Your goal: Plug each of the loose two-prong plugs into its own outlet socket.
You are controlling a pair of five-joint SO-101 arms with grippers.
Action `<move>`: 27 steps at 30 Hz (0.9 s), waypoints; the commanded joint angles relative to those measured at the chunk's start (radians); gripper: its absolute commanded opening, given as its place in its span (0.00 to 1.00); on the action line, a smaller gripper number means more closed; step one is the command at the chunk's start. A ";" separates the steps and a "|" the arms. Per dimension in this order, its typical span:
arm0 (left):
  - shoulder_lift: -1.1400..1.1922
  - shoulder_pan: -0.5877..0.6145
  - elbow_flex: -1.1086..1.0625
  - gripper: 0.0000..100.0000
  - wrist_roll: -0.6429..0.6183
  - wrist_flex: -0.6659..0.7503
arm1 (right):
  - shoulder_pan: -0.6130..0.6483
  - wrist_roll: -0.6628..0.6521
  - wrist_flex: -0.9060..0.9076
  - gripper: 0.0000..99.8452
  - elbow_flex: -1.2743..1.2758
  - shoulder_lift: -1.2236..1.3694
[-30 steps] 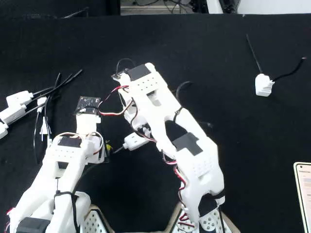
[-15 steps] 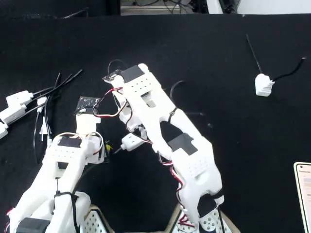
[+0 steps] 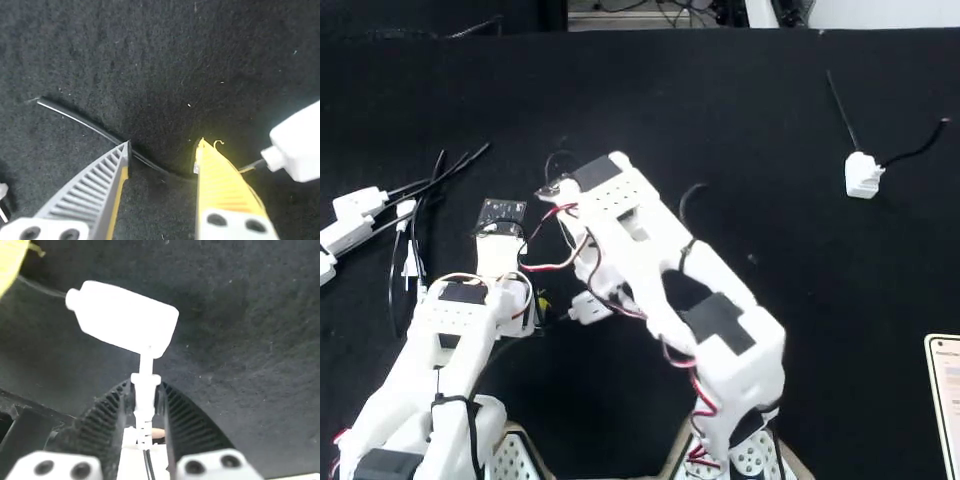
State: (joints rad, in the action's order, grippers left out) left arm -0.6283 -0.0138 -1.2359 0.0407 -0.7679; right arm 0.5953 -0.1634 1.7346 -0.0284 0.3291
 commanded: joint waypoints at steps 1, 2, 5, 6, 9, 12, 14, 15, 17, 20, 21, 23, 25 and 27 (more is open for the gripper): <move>-0.015 -0.015 0.005 0.22 -0.002 0.011 | 0.018 -0.011 0.021 0.01 -0.004 -0.087; -0.015 -0.015 0.005 0.22 -0.002 0.011 | 0.017 -0.011 0.017 0.01 -0.008 -0.087; -0.015 -0.015 0.005 0.22 -0.002 0.011 | 0.006 -0.035 0.012 0.01 -0.025 -0.085; -0.015 -0.015 0.005 0.22 -0.002 0.011 | 0.005 -0.044 0.012 0.01 -0.030 -0.082; -0.015 -0.015 0.005 0.22 -0.002 0.011 | -0.003 -0.051 0.025 0.01 -0.047 -0.045; -0.015 -0.015 0.005 0.22 -0.002 0.011 | -0.031 -0.052 0.026 0.01 -0.050 0.004; -0.015 -0.015 0.005 0.22 -0.002 0.011 | -0.058 -0.052 0.025 0.01 -0.073 0.025; -0.015 -0.015 0.005 0.22 -0.002 0.011 | -0.075 -0.054 0.025 0.01 -0.094 0.033; -0.015 -0.015 0.005 0.22 -0.002 0.011 | -0.095 -0.054 0.025 0.01 -0.140 0.036; -0.015 -0.015 0.007 0.22 -0.002 0.011 | -0.087 -0.054 0.025 0.01 -0.189 0.041; -0.015 -0.015 0.007 0.22 -0.002 0.011 | -0.071 -0.054 0.025 0.01 -0.200 0.042; -0.015 -0.016 0.008 0.22 -0.002 0.011 | -0.037 -0.054 0.008 0.01 -0.199 0.044; -0.015 -0.015 0.008 0.22 -0.002 0.011 | -0.009 -0.052 0.002 0.01 -0.193 0.044; -0.015 -0.015 0.008 0.22 -0.002 0.011 | 0.000 -0.051 0.018 0.01 -0.193 0.044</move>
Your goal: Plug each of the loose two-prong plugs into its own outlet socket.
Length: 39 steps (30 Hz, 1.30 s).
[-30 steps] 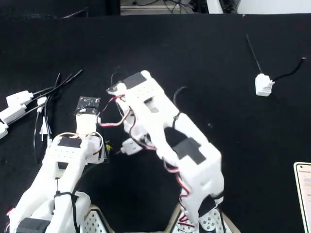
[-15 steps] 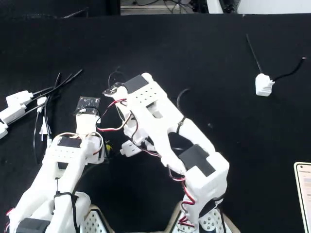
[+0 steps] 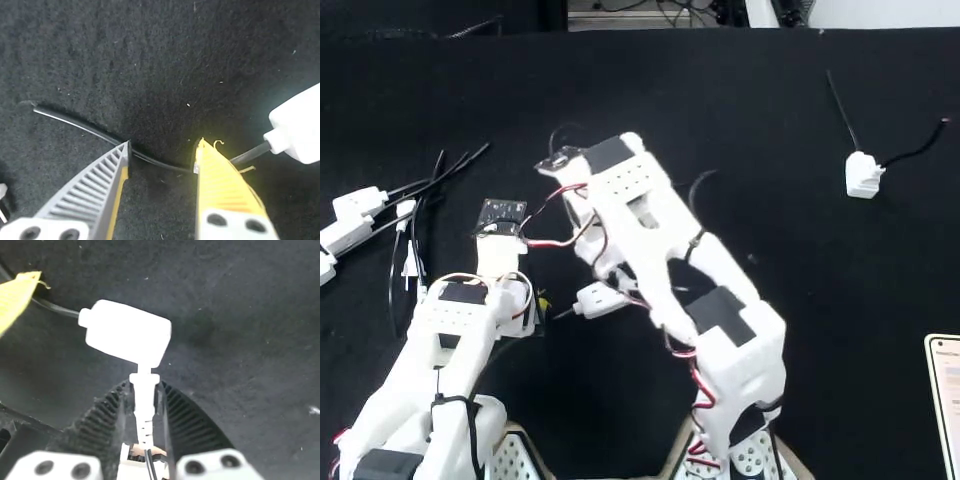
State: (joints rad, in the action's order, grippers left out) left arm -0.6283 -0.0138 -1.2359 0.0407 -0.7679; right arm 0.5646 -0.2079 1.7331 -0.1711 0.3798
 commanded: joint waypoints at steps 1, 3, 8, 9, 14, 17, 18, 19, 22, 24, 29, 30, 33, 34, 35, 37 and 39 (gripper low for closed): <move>-0.015 -0.015 0.008 0.22 -0.002 0.011 | 0.029 -0.006 0.032 0.01 -0.051 -0.008; -0.015 -0.015 0.008 0.22 -0.002 0.009 | 0.015 -0.006 0.034 0.01 -0.030 -0.015; -0.015 -0.015 0.008 0.22 -0.002 0.009 | -0.034 -0.018 0.034 0.01 0.061 -0.015; -0.015 -0.015 0.008 0.22 -0.002 0.009 | -0.041 -0.034 0.034 0.01 0.071 -0.021; -0.015 -0.015 0.008 0.22 -0.002 0.009 | -0.084 -0.091 0.032 0.01 0.160 -0.151; -0.015 -0.016 0.008 0.22 -0.002 0.011 | -0.117 -0.121 0.002 0.01 0.254 -0.236; -0.015 -0.016 0.008 0.22 -0.002 0.011 | -0.135 -0.126 -0.023 0.01 0.278 -0.246; -0.015 -0.018 0.008 0.22 -0.002 0.011 | -0.153 -0.127 -0.044 0.01 0.297 -0.249; -0.015 -0.018 0.008 0.22 -0.002 0.012 | -0.198 -0.129 -0.104 0.01 0.302 -0.252; -0.015 -0.016 0.008 0.22 -0.002 0.012 | -0.201 -0.129 -0.163 0.01 0.302 -0.259; -0.015 -0.015 0.008 0.22 -0.002 0.011 | -0.137 -0.123 -0.245 0.01 0.300 -0.260; -0.015 -0.013 0.008 0.22 -0.002 0.011 | -0.120 -0.123 -0.245 0.01 0.303 -0.266; -0.015 -0.013 0.008 0.22 -0.002 0.009 | -0.078 -0.129 -0.272 0.01 0.340 -0.344; -0.015 -0.013 0.008 0.22 -0.002 0.009 | -0.071 -0.129 -0.293 0.01 0.367 -0.387; -0.015 -0.013 0.008 0.22 -0.002 0.009 | -0.064 -0.129 -0.328 0.01 0.403 -0.430; -0.015 -0.013 0.010 0.22 -0.002 0.009 | -0.058 -0.129 -0.397 0.01 0.492 -0.501; -0.015 -0.013 0.010 0.22 -0.002 0.009 | -0.066 -0.129 -0.463 0.01 0.578 -0.545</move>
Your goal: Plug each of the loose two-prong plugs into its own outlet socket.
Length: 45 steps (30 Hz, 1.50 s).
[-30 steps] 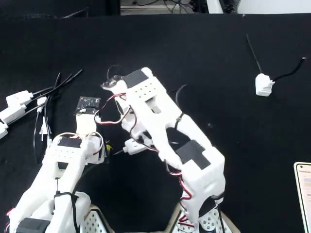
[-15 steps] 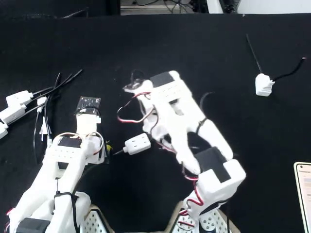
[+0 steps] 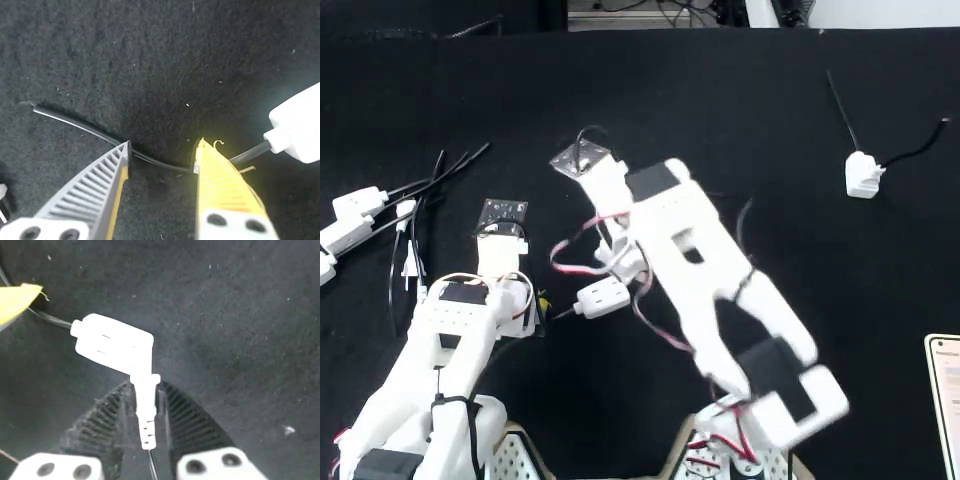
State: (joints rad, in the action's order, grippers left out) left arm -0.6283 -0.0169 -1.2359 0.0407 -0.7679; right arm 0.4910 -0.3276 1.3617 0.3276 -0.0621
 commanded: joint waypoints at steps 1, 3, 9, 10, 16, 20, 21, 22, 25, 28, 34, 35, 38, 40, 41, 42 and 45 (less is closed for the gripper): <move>-0.015 -0.010 0.010 0.22 -0.002 0.009 | -0.005 -0.009 -0.127 0.01 0.117 -0.116; -0.015 -0.010 0.010 0.22 -0.002 0.011 | -0.051 -0.009 -0.239 0.01 0.194 -0.124; -0.015 -0.010 0.012 0.22 -0.002 0.011 | -0.146 -0.006 -0.672 0.01 0.404 -0.097; -0.015 -0.010 0.012 0.22 -0.002 0.011 | -0.146 -0.006 -0.687 0.01 0.418 -0.088; -0.015 -0.010 0.012 0.22 -0.002 0.009 | -0.149 -0.008 -0.559 0.06 0.392 -0.004; -0.015 -0.010 0.012 0.22 -0.002 0.008 | -0.150 -0.012 -0.414 0.12 0.303 0.070; -0.015 -0.010 0.012 0.22 -0.002 0.008 | -0.150 -0.029 -0.388 0.12 0.288 0.079; -0.015 -0.010 0.012 0.22 -0.002 0.008 | -0.150 -0.049 -0.365 0.12 0.275 0.088; -0.015 -0.010 0.012 0.22 -0.002 0.008 | -0.176 -0.091 -0.331 0.12 0.265 0.091; -0.015 -0.012 0.012 0.22 -0.002 0.008 | -0.233 -0.126 -0.331 0.12 0.265 0.091; -0.015 -0.016 0.012 0.22 -0.002 0.011 | -0.267 -0.137 -0.338 0.12 0.259 0.091; -0.015 -0.016 0.012 0.22 -0.002 0.011 | -0.261 -0.135 -0.353 0.12 0.259 0.091; -0.015 -0.015 0.012 0.22 -0.002 0.012 | -0.238 -0.135 -0.394 0.12 0.286 0.093; -0.015 -0.015 0.012 0.22 -0.002 0.012 | -0.215 -0.133 -0.420 0.12 0.308 0.091; -0.015 -0.015 0.012 0.22 -0.002 0.012 | -0.204 -0.133 -0.439 0.12 0.317 0.091; -0.015 -0.015 0.012 0.22 -0.002 0.012 | -0.195 -0.129 -0.456 0.12 0.326 0.091; -0.015 -0.013 0.012 0.22 -0.002 0.012 | -0.186 -0.083 -0.494 0.12 0.334 0.091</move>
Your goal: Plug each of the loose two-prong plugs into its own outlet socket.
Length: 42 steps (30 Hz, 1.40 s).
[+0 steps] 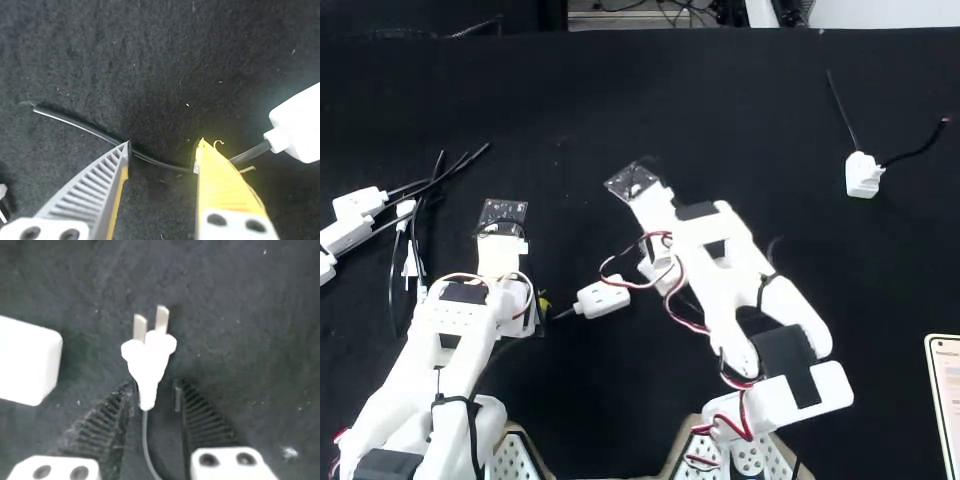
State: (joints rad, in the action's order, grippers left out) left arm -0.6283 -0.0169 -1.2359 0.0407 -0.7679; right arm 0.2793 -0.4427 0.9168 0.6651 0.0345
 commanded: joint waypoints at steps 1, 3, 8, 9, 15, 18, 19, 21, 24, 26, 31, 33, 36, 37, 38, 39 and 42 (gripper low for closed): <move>-0.015 -0.012 0.012 0.22 -0.002 0.012 | 0.026 0.040 -0.057 0.10 -0.004 -0.005; -0.015 -0.012 0.012 0.22 -0.002 0.012 | 0.026 0.043 -0.074 0.05 -0.005 -0.005; -0.015 -0.012 0.012 0.22 -0.002 0.012 | 0.018 0.043 -0.084 0.01 -0.002 -0.005; -0.015 -0.012 0.012 0.22 -0.002 0.012 | 0.018 0.043 -0.083 0.01 -0.001 -0.010; -0.015 -0.012 0.012 0.22 -0.002 0.012 | 0.029 0.044 -0.083 0.01 0.136 -0.185; -0.015 -0.013 0.012 0.22 -0.002 0.012 | 0.029 0.044 -0.081 0.02 0.213 -0.271; -0.015 -0.015 0.012 0.22 -0.002 0.012 | 0.029 0.044 -0.081 0.02 0.229 -0.283; -0.015 -0.016 0.012 0.22 -0.002 0.012 | 0.029 0.044 -0.081 0.02 0.240 -0.289; -0.015 -0.015 0.012 0.22 -0.002 0.012 | 0.031 0.044 -0.091 0.02 0.232 -0.277; -0.015 -0.013 0.012 0.22 -0.002 0.012 | 0.035 0.057 -0.100 0.02 0.220 -0.265; -0.015 -0.013 0.012 0.22 -0.002 0.012 | 0.035 0.114 -0.103 0.14 0.182 -0.216; -0.015 -0.013 0.012 0.22 -0.002 0.012 | 0.035 0.114 -0.103 0.16 0.170 -0.193; -0.015 -0.013 0.012 0.22 -0.002 0.012 | 0.037 0.120 -0.103 0.13 0.147 -0.168; -0.015 -0.013 0.012 0.22 -0.002 0.012 | 0.037 0.120 -0.103 0.13 0.142 -0.162; -0.015 -0.013 0.012 0.22 -0.002 0.012 | 0.037 0.121 -0.103 0.13 0.136 -0.156; -0.015 -0.013 0.012 0.22 -0.002 0.012 | 0.037 0.121 -0.103 0.13 0.130 -0.153; -0.015 -0.013 0.012 0.22 -0.002 0.012 | 0.037 0.121 -0.120 0.13 0.128 -0.150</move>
State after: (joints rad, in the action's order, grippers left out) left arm -0.6283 -0.0169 -1.2359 0.0407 -0.7679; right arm 0.3023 -0.3322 0.8324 0.8462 -0.1128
